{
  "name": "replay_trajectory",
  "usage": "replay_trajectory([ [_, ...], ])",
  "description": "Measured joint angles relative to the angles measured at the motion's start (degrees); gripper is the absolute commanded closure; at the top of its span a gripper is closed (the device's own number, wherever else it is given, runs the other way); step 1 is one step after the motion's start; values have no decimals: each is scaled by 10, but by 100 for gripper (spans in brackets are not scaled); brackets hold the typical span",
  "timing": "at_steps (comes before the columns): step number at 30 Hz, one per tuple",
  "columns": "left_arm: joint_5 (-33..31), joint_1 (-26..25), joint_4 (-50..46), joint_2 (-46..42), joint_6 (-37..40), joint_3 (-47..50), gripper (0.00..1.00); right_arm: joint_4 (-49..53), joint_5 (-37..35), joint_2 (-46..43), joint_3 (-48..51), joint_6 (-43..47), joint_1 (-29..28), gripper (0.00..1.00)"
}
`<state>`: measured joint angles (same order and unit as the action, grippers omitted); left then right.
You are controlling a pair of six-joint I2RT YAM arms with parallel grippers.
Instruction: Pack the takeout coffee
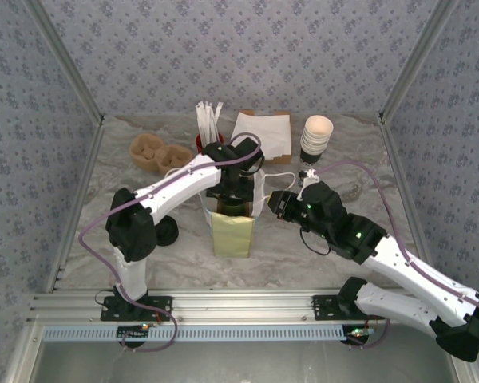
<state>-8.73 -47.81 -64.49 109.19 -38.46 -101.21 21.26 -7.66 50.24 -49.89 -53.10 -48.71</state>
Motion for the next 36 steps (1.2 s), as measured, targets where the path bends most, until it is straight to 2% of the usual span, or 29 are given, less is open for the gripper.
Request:
replay_trajectory([
  [8, -1, -5, -30, 0, 5, -29, 1, 0, 3, 0, 0, 0, 0, 74],
  [36, -15, -7, -108, -8, 14, -132, 1, 0, 10, 0, 0, 0, 0, 74],
])
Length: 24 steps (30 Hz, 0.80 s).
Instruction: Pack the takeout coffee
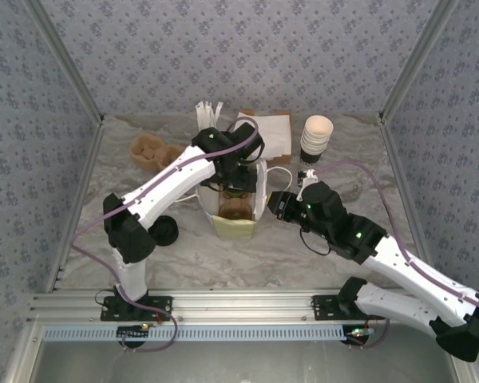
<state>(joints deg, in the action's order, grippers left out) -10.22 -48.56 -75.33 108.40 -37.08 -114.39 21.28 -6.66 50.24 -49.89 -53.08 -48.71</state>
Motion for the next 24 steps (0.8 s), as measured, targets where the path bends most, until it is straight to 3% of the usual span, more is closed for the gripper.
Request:
replay_trajectory([
  [12, 21, -1, -2, -6, 16, 0, 1, 10, 4, 0, -3, 5, 8, 73],
  [17, 30, -6, 1, -6, 26, 15, 1, 25, 34, 1, -24, 12, 28, 58],
  [24, 38, -7, 1, -6, 41, 22, 1, 73, 79, 20, -122, 66, 79, 51],
])
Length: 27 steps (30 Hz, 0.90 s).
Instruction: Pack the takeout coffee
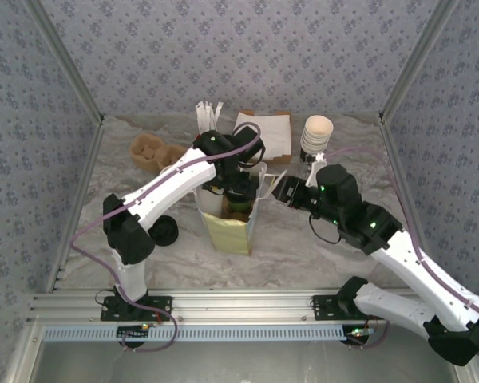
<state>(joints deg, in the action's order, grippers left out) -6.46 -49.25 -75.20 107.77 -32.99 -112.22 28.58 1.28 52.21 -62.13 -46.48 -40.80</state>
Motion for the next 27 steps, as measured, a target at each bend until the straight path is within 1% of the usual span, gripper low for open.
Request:
replay_trajectory([
  [3, 5, 0, 2, -1, 7, 2, 1, 15, 25, 1, -29, 33, 45, 49],
  [5, 9, 0, 6, -3, 10, 12, 1, 23, 42, -2, -36, 52, 87, 45],
  [8, 9, 0, 6, -4, 12, 18, 1, 30, 76, -4, -36, 70, 141, 43],
  [10, 11, 0, 6, -4, 16, 18, 1, 29, 106, 2, -37, 79, 159, 42],
  [12, 16, 0, 7, -4, 20, 18, 1, 26, 138, 19, -42, 98, 162, 41],
  [16, 22, -1, 11, -4, 24, 18, 1, 25, 191, 84, -76, 148, 163, 41],
  [19, 24, -1, 14, -4, 26, 16, 1, 7, 225, 113, -77, 172, 165, 41],
  [23, 20, -4, 5, -4, 26, -7, 1, -31, 265, 124, -67, 185, 162, 41],
  [27, 6, -8, -16, -4, 25, -45, 1, -64, 283, 124, -46, 193, 150, 41],
])
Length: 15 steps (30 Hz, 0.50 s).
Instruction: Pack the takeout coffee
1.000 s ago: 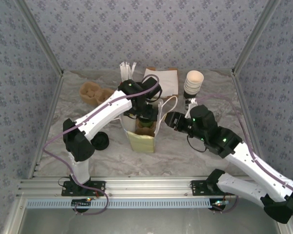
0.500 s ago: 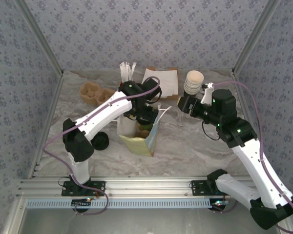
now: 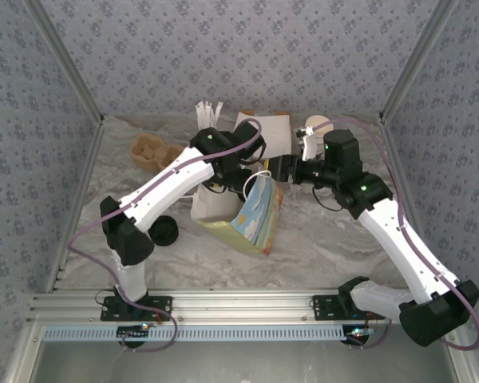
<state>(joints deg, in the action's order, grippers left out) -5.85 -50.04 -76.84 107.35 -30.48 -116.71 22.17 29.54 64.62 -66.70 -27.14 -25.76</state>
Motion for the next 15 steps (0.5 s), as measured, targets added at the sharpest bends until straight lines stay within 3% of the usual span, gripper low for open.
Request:
replay_trajectory([
  [15, -19, -7, -42, 19, -2, -31, 1, -28, 0, -19, 93, 2, 6, 43],
])
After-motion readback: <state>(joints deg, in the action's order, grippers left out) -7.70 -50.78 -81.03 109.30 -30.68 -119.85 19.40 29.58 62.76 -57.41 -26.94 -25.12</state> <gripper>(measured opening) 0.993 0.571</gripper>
